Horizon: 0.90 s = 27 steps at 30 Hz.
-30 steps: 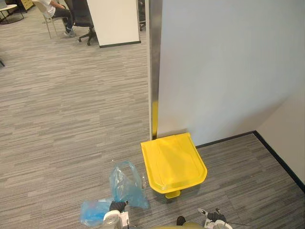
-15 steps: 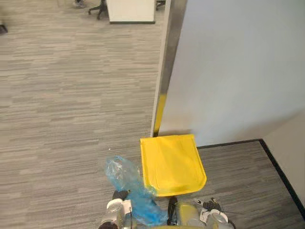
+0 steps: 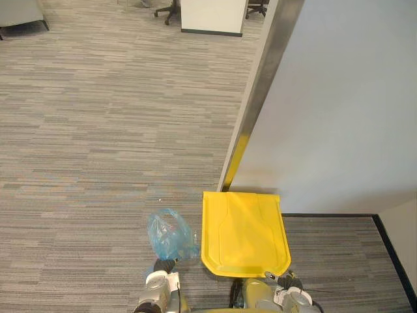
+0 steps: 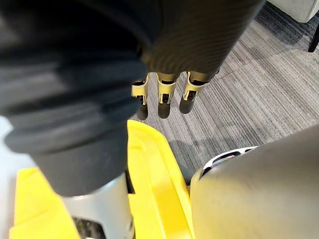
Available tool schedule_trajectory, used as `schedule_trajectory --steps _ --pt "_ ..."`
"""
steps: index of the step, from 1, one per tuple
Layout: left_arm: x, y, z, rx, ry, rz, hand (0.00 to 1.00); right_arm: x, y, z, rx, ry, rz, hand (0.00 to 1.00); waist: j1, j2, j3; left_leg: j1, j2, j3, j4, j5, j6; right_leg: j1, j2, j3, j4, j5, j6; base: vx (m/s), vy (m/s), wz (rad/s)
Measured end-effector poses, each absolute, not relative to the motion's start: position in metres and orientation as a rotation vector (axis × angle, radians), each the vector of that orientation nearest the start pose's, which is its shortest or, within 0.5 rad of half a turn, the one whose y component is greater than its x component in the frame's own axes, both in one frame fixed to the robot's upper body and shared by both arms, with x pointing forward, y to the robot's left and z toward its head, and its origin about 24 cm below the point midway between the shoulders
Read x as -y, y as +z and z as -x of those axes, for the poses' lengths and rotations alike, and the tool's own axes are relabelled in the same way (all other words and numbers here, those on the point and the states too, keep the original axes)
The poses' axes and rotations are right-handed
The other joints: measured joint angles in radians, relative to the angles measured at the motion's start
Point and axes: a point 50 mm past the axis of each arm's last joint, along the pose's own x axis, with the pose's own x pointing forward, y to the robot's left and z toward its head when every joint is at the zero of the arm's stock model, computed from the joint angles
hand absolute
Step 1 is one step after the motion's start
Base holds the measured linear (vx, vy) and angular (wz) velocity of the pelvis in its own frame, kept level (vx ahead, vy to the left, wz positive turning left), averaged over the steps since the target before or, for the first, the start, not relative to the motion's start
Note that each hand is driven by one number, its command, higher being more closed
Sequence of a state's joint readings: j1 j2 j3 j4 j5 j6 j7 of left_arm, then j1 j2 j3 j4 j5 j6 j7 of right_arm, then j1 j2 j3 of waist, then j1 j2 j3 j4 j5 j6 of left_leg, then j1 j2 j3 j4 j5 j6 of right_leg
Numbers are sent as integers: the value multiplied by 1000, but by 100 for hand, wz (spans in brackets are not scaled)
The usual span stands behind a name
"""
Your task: Gather rubbish on tea table into small bin, then transfer packed bag to large trash can.
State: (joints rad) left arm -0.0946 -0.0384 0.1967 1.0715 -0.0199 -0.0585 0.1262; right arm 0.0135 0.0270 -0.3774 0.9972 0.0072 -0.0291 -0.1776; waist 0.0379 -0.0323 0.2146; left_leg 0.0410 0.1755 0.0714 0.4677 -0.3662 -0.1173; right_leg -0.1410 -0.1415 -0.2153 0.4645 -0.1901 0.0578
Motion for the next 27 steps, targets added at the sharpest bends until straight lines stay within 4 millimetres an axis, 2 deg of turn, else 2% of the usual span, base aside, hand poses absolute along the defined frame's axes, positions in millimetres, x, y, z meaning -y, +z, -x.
schedule_trajectory --steps 6,7,8,9,11,12,13,14,15,16,17,18,19,20,21,22,23,24,25,26,27 --pt "-160 -148 -150 -959 243 65 100 197 -154 -114 -1011 -507 -125 0 -9 -3 -37 47 -3 54 -51 4 -5 0 -1 33 -1 31 6 -77 9 -15" --pt "-161 -149 -150 -962 243 64 100 197 -154 -112 -1017 -508 -125 0 -14 -7 -44 44 -7 58 -54 13 -5 -3 -2 40 -18 52 23 -98 41 -18" --pt "-157 -150 -148 -974 242 73 100 197 -155 -109 -1023 -512 -124 0 -13 12 -62 38 10 68 -89 44 7 -1 13 63 -51 77 47 -105 10 -13" --pt "-159 -150 -147 -973 244 68 100 199 -153 -113 -1008 -518 -129 0 -20 14 -69 29 11 78 -110 59 1 -39 8 85 99 51 38 -141 -1 -9" --pt "-165 -151 -143 -983 255 57 100 191 -156 -108 -1030 -510 -147 0 -29 -32 -79 22 -9 82 -111 81 8 -38 -29 117 310 -6 48 -135 -73 7" --pt "-165 -152 -141 -991 256 58 100 188 -158 -102 -1048 -510 -153 0 -28 -48 -91 9 -16 83 -97 83 4 -23 -51 121 348 -20 58 -111 -110 7" --pt "-165 -152 -142 -993 257 60 100 187 -159 -101 -1049 -510 -157 0 -30 -54 -95 10 -27 82 -86 89 -4 -34 -45 116 318 -16 70 -84 -65 -12" --pt "-164 -152 -141 -999 256 64 100 186 -158 -102 -1048 -506 -156 0 -25 -60 -110 -13 -29 90 -91 117 24 -32 -24 109 248 -8 76 -168 -10 -48" --pt "-157 -153 -139 -1009 248 83 100 189 -157 -106 -1036 -509 -146 0 6 -22 -137 -57 -37 100 -148 143 64 39 20 145 14 3 80 -231 33 -86" --pt "-151 -152 -143 -993 242 105 100 195 -154 -116 -1012 -514 -137 0 22 9 -119 -43 -28 130 -222 193 51 54 26 160 89 -41 42 -228 4 -76" --pt "-156 -150 -147 -982 246 91 100 189 -154 -120 -1019 -497 -145 0 16 -21 -107 -42 -57 147 -232 222 26 79 6 163 74 -87 45 -167 -68 -72" --pt "-161 -149 -150 -973 249 75 100 185 -156 -122 -1035 -466 -136 0 16 -30 -99 -59 -68 162 -236 230 26 128 5 166 -67 -111 38 -175 -100 -38" --pt "-159 -150 -149 -981 230 61 100 186 -154 -128 -1024 -452 -121 0 13 11 -80 -82 -49 152 -233 245 19 158 33 155 -164 -65 23 -210 -86 -24" --pt "-157 -150 -147 -986 219 60 100 187 -153 -130 -1017 -455 -121 0 5 20 -76 -90 -48 130 -238 257 21 172 40 143 -205 -41 18 -214 -35 11" --pt "-153 -150 -147 -982 216 75 100 190 -153 -127 -1018 -469 -120 0 -1 28 -71 -90 -39 103 -254 270 8 178 52 135 -230 -18 13 -203 -28 23" --pt "-153 -150 -148 -978 216 75 100 193 -153 -126 -1022 -472 -114 0 -1 34 -71 -87 -38 100 -263 284 5 175 52 127 -230 -14 11 -258 -45 24" --pt "-155 -150 -145 -981 226 76 100 197 -154 -125 -1025 -476 -102 0 -1 33 -69 -87 -38 87 -282 307 -1 170 52 115 -227 -12 6 -266 -28 32" --pt "-160 -149 -145 -970 238 72 100 196 -154 -125 -1027 -473 -100 0 -4 21 -66 -96 -42 69 -311 333 -5 154 44 105 -228 -1 -2 -222 -9 25" --pt "-161 -147 -148 -955 240 72 100 195 -154 -125 -1026 -472 -101 0 -3 14 -60 -103 -38 70 -304 332 -4 145 41 95 -227 6 -7 -197 18 13" --pt "-162 -146 -152 -939 243 73 100 194 -154 -125 -1027 -472 -103 0 0 9 -56 -133 -24 72 -240 314 8 131 38 92 -223 17 -13 -131 31 -4" --pt "-164 -146 -150 -940 253 79 100 196 -154 -123 -1029 -482 -96 0 -1 3 -52 -151 -17 86 -132 261 31 129 29 86 -222 28 -11 -145 79 -7"
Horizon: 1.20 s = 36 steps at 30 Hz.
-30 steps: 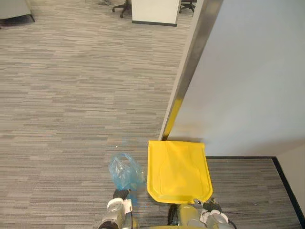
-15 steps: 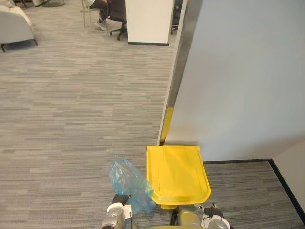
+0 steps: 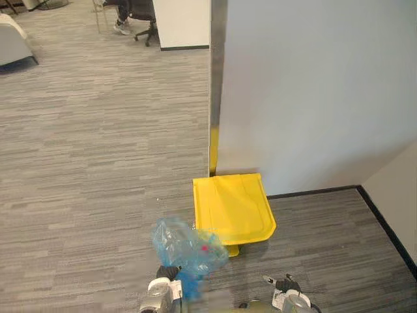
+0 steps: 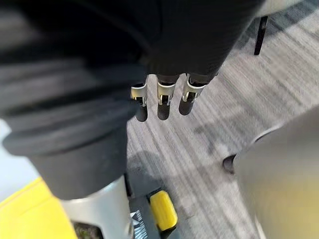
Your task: Gather rubbish on tea table into small bin, then transfer packed bag to large trash can.
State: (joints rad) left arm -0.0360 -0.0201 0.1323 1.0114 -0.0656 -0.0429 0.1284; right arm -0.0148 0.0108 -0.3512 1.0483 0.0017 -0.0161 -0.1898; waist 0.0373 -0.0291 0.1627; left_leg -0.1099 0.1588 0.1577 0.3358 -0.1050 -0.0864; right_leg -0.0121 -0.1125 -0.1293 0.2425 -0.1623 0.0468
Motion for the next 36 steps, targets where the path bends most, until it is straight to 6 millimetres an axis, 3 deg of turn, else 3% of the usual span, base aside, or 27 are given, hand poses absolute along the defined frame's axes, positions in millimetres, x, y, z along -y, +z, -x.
schedule_trajectory --steps 3,5,7,8,11,15,22,25,28,29,30,31,33,36 --pt "-164 -148 -145 -952 259 83 100 200 -156 -113 -1044 -503 -83 0 -9 3 -6 37 35 36 210 -114 5 0 -32 5 -20 36 34 -147 192 -1" --pt "-161 -149 -141 -966 255 89 100 206 -156 -109 -1049 -529 -89 0 -26 34 -25 81 28 39 88 -164 -26 -10 -28 5 -71 71 62 -109 273 19" --pt "-176 -150 -138 -981 258 32 100 194 -159 -104 -1073 -534 -142 0 -34 -12 -41 116 -48 47 -113 -98 -2 -18 -64 -4 -133 117 57 -51 213 18" --pt "-181 -151 -135 -989 256 10 100 192 -161 -98 -1089 -543 -151 0 -34 -20 -46 127 -64 47 -143 -76 6 -6 -63 -6 -152 129 63 -14 126 10" --pt "-185 -153 -128 -1010 249 -19 100 196 -162 -93 -1101 -568 -161 0 -38 -9 -45 155 -103 43 -165 -61 25 54 -76 0 -210 159 73 -26 109 8" --pt "-190 -155 -121 -1031 247 -41 100 199 -163 -92 -1109 -567 -155 0 -36 -5 -48 184 -113 39 -213 -32 23 65 -71 0 -213 158 70 -69 5 2" --pt "-196 -158 -112 -1058 294 -15 100 201 -161 -98 -1096 -565 -149 0 -31 2 -46 197 -86 66 -226 -36 9 44 -40 34 -211 161 57 -9 -31 -18" --pt "-199 -158 -109 -1061 323 3 100 200 -161 -99 -1091 -562 -151 0 -28 -3 -43 184 -74 78 -155 -101 9 22 -40 46 -140 115 55 43 25 -17" --pt "-204 -157 -110 -1054 360 21 100 196 -161 -101 -1083 -557 -162 0 -31 -20 -32 174 -80 54 -71 -178 40 -51 -84 38 96 30 79 58 60 2" --pt "-201 -156 -116 -1045 351 24 100 200 -156 -112 -1038 -556 -159 0 -29 -1 4 209 -75 45 -68 -185 53 -153 -91 4 304 19 71 84 50 8" --pt "-199 -155 -120 -1038 343 24 100 203 -154 -116 -1020 -554 -148 0 -28 4 13 220 -54 39 -48 -203 52 -198 -81 -14 335 -14 49 96 53 9" --pt "-198 -155 -122 -1035 338 24 100 203 -154 -117 -1016 -552 -145 0 -27 6 16 221 -41 35 -32 -216 47 -224 -69 -27 326 -19 37 120 29 14" --pt "-197 -152 -133 -1017 318 8 100 196 -152 -127 -998 -521 -140 0 -22 -13 37 251 -15 44 13 -257 48 -319 -38 -68 203 40 25 221 -58 13" --pt "-186 -149 -148 -984 277 14 100 193 -148 -133 -967 -518 -144 0 -26 -43 66 293 -16 30 96 -335 -1 -335 -18 -76 111 68 24 316 -171 34"
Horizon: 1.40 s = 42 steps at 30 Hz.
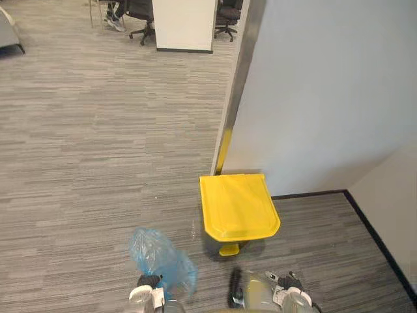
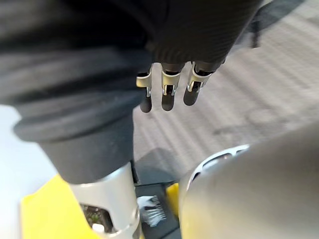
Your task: Gather rubbish on tea table into small bin, then transfer packed bag to large trash can.
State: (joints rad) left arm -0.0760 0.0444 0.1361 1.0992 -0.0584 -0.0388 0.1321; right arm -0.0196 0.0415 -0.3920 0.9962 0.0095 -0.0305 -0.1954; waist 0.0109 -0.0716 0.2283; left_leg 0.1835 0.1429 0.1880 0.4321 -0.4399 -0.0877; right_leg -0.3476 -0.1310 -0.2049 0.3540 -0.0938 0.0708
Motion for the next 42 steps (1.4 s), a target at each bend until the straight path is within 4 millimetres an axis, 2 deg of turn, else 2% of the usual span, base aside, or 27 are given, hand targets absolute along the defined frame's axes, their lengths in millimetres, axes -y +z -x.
schedule_trajectory --steps 1,2,3,4,6,9,13,16,19,23,25,26,27,29,30,31,33,36,39,42 --pt "-177 -147 -155 -970 260 28 100 196 -148 -134 -964 -528 -147 0 0 10 9 7 3 -26 32 -38 -18 11 4 9 12 6 5 396 -197 40" --pt "-170 -146 -159 -960 241 37 100 198 -147 -137 -956 -541 -154 0 12 25 19 16 17 -35 37 -47 -20 13 13 -4 33 -11 16 357 -172 29" --pt "-160 -144 -166 -946 210 45 100 203 -144 -142 -932 -557 -156 0 15 50 35 14 31 -44 35 -41 -11 8 15 -21 63 -28 11 279 -137 24" --pt "-153 -142 -170 -936 194 59 100 207 -142 -143 -915 -582 -167 0 10 64 46 18 39 -53 23 -37 -3 4 14 -37 88 -51 3 276 -173 34" --pt "-152 -142 -172 -932 190 63 100 208 -141 -143 -912 -590 -171 0 10 65 46 31 48 -64 9 -21 22 -1 17 -46 133 -90 -4 205 -154 21" --pt "-154 -141 -172 -925 192 66 100 208 -142 -141 -917 -591 -170 0 18 62 49 23 76 -65 47 -19 20 1 19 -67 176 -132 -11 98 -123 15" --pt "-155 -137 -182 -900 198 71 100 208 -140 -146 -904 -580 -161 0 28 57 52 -107 95 -116 205 -25 10 -42 17 -89 193 -126 -22 -49 -54 15" --pt "-160 -132 -190 -876 220 81 100 205 -136 -159 -875 -574 -172 0 37 49 61 -238 97 -122 308 -25 10 -119 8 -93 199 -106 -34 -91 -12 9" --pt "-161 -129 -197 -857 228 76 100 208 -127 -176 -828 -549 -148 0 37 77 83 -300 106 -152 353 -25 10 -145 6 -114 201 -101 -37 -67 -14 15" --pt "-164 -119 -210 -787 235 70 100 200 -111 -203 -733 -485 -125 0 40 91 93 -355 117 -172 351 -25 10 -184 2 -142 202 -111 -40 -71 -63 21" --pt "-164 -110 -221 -733 214 45 100 183 -89 -232 -615 -397 -102 0 44 99 118 -371 128 -173 337 -25 11 -194 3 -161 198 -108 -42 -83 -90 19" --pt "-164 -108 -223 -720 210 34 100 180 -82 -239 -578 -377 -93 0 45 100 121 -375 130 -176 333 -26 11 -195 2 -166 197 -108 -41 -104 -111 21" --pt "-164 -104 -227 -694 217 32 100 176 -67 -253 -500 -347 -81 0 47 99 124 -375 131 -181 316 -30 17 -197 2 -173 193 -106 -40 -110 -110 21" --pt "-164 -98 -233 -648 212 31 100 173 -39 -275 -367 -316 -63 0 48 101 125 -376 144 -189 274 -70 35 -205 7 -189 181 -99 -31 -114 -92 20" --pt "-164 -91 -239 -613 206 28 100 174 -16 -290 -270 -308 -54 0 49 99 132 -377 149 -205 236 -117 15 -220 9 -198 180 -90 -30 -103 -55 12" --pt "-165 -87 -245 -592 204 24 100 175 2 -303 -196 -295 -37 0 57 85 145 -392 148 -207 238 -117 -4 -231 10 -198 175 -79 -36 -155 -70 7" --pt "-166 -85 -247 -587 218 27 100 180 25 -317 -117 -296 -20 0 67 77 151 -410 147 -225 238 -117 -5 -233 23 -199 147 -54 -41 -151 -57 -3" --pt "-166 -83 -249 -576 215 35 100 194 46 -330 -52 -312 25 0 88 77 151 -425 147 -243 228 -112 -7 -244 36 -202 130 -45 -46 -53 -37 -2" --pt "-164 -76 -256 -544 209 48 100 205 69 -341 8 -330 59 0 89 67 163 -430 151 -263 202 -90 -31 -247 41 -217 125 -46 -47 -9 -61 11" --pt "-156 -65 -267 -482 174 54 100 220 104 -355 99 -378 67 0 95 58 172 -430 161 -265 176 -65 -44 -247 50 -226 114 -47 -48 4 -70 6"
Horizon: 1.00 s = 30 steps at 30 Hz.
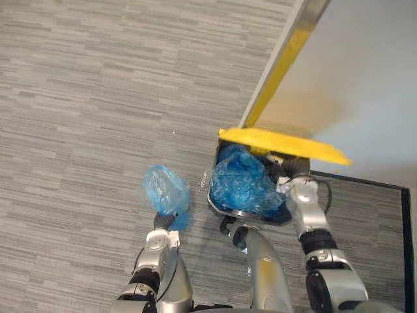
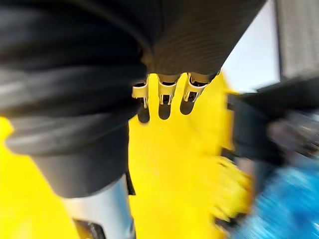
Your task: Gather rubbish on tea table into small bin, then transfer packed bag to large trash can.
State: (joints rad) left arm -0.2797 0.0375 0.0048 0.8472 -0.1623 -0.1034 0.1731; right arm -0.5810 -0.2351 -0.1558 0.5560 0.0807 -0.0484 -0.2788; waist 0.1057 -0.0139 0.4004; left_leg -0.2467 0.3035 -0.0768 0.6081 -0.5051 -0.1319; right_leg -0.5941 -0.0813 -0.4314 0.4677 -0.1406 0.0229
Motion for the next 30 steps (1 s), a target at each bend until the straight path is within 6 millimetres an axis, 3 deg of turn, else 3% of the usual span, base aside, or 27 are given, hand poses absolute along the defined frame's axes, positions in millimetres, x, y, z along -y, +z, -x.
schedule_trajectory --steps 3,9,13,21,30 --pt "-149 -50 -278 -412 141 65 100 228 125 -362 154 -404 63 0 1 -15 10 -2 2 0 0 8 -12 0 1 0 0 0 0 0 0 0" --pt "-137 -23 -292 -284 72 71 100 231 140 -368 178 -420 58 0 1 -32 22 -11 1 -3 5 9 -16 -1 1 1 -4 2 4 -29 2 3" --pt "-111 20 -302 -96 -58 108 100 232 147 -373 174 -426 51 0 0 -43 30 -12 -1 -2 6 13 -23 -1 -1 6 -4 4 6 0 0 0" --pt "-51 84 -287 169 -375 208 100 238 150 -373 170 -439 69 0 -4 -43 30 -16 -17 11 28 16 -37 -1 -16 20 -4 13 21 -8 39 -1" --pt "2 133 -266 330 -630 269 100 234 164 -381 174 -432 58 0 -26 -43 30 -29 -35 21 50 15 -39 -1 -34 27 -4 24 14 -14 41 3"
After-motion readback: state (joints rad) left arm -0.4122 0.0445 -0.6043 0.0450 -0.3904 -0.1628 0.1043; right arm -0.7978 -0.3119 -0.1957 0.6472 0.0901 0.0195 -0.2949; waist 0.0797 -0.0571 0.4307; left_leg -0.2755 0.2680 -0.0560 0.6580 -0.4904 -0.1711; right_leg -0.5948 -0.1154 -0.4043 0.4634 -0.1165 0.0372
